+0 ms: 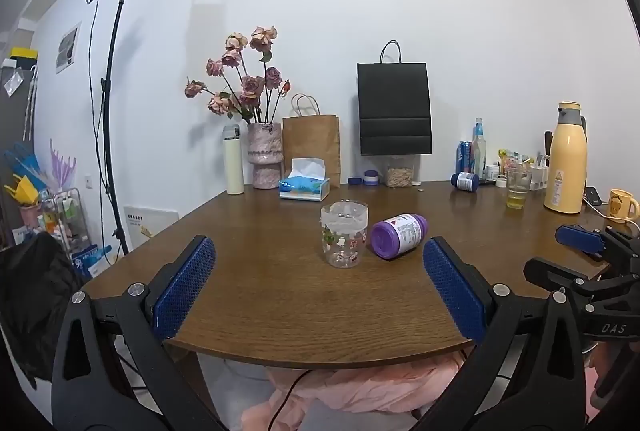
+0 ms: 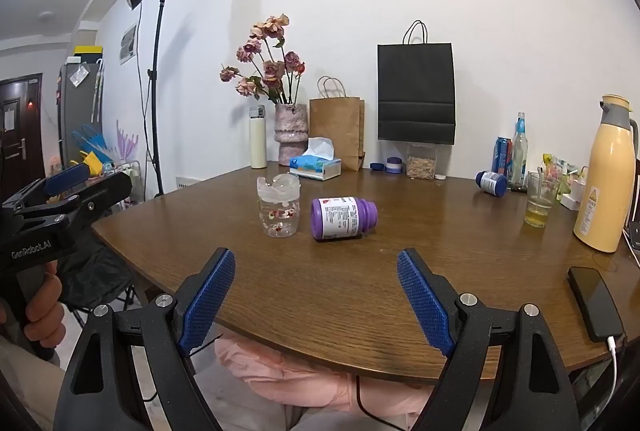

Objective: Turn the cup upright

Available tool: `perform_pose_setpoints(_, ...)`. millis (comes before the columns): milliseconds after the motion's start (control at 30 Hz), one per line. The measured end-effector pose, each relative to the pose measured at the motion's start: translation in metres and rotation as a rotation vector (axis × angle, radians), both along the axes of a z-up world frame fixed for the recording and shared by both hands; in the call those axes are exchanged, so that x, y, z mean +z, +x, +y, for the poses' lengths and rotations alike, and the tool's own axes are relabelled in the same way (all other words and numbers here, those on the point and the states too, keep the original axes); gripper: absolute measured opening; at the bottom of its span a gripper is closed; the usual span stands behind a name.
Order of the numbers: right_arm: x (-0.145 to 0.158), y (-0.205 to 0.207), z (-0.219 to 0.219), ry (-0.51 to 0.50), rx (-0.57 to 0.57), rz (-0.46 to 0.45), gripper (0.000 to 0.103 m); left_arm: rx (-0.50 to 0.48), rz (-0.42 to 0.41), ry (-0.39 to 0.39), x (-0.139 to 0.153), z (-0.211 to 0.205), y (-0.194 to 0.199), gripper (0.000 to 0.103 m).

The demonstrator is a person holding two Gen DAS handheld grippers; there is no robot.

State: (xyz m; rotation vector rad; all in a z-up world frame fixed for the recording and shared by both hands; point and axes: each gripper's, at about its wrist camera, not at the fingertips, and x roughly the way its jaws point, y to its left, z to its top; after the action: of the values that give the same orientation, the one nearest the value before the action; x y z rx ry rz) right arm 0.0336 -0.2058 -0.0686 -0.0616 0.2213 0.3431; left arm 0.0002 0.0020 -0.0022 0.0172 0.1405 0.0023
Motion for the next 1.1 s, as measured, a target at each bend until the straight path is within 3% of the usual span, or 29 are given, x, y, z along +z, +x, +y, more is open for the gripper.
perform_pose_setpoints(1100, -0.0013, 0.0006, 0.0011, -0.004, 0.0, 0.004, 0.088, 0.005, 0.013, -0.001, -0.0079, 0.0029, 0.0032, 0.103)
